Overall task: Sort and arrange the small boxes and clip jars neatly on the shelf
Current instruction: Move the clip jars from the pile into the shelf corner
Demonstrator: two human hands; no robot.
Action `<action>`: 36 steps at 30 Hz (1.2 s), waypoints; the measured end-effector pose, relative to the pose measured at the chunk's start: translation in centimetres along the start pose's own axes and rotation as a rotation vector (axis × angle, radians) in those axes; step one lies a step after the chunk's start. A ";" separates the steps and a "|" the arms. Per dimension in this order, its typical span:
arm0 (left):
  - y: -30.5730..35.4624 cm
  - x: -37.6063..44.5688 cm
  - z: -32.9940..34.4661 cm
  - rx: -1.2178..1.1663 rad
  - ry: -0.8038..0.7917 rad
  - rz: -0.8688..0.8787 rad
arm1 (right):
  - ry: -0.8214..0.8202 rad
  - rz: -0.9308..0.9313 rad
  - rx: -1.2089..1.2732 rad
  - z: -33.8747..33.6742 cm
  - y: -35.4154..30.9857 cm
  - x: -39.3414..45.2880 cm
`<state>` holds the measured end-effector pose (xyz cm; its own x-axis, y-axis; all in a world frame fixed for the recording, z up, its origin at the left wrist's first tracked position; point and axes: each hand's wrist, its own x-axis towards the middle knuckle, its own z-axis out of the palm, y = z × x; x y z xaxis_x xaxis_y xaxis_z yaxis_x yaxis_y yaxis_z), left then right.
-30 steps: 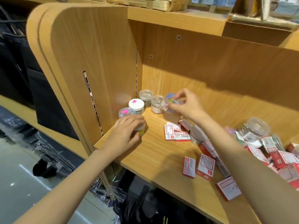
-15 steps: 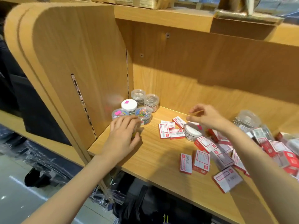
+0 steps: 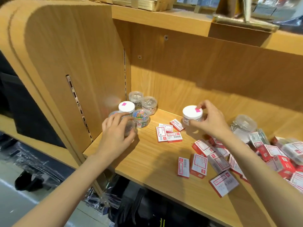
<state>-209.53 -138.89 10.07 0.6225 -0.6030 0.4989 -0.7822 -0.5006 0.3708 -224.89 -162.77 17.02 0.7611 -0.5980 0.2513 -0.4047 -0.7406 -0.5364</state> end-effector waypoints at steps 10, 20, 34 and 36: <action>-1.1 0.4 -1.4 -0.029 -0.272 -0.029 | -0.227 -0.117 0.239 10.0 -11.8 7.1; 0.0 0.4 -0.6 -0.029 -0.112 0.058 | -0.088 -0.005 0.242 6.1 -6.8 4.3; 13.2 0.7 6.3 -0.297 -0.191 0.248 | 0.173 0.405 -0.127 -7.0 10.5 -4.7; 13.8 0.1 6.7 -0.333 -0.207 0.171 | 0.187 0.371 -0.143 -6.8 11.0 -4.3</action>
<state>-220.07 -150.00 10.01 0.4489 -0.7890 0.4195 -0.8191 -0.1756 0.5462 -236.03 -170.41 15.50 0.4518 -0.8668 0.2110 -0.7094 -0.4925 -0.5042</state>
